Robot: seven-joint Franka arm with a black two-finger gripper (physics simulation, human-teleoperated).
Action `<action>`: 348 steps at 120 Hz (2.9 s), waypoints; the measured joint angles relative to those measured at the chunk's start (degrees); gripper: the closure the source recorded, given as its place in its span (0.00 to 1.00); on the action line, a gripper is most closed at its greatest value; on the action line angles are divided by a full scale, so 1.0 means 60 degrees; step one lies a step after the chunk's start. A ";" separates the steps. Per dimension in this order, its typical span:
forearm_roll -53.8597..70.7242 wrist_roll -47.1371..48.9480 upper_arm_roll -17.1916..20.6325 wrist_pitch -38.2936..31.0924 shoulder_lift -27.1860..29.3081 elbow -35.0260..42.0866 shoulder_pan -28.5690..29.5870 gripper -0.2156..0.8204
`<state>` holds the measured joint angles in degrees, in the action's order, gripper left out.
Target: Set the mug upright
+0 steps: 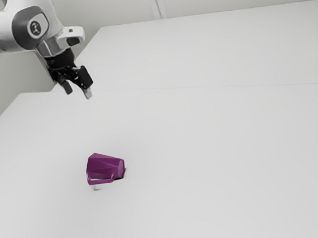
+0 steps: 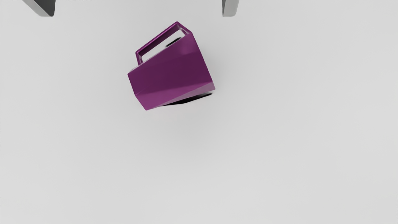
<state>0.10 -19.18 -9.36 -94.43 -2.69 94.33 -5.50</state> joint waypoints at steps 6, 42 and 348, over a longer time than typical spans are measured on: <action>-0.0021 -0.0037 -0.0025 -0.0101 0.0066 0.0096 0.0047 0.23; -0.2358 -0.0452 -0.1426 0.0181 0.0617 0.1752 -0.0447 0.23; -0.7977 -0.5469 -0.2753 -0.1226 -0.1199 0.4383 -0.0048 0.95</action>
<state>-47.76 -51.99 -25.88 -101.78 -9.88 120.63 -5.79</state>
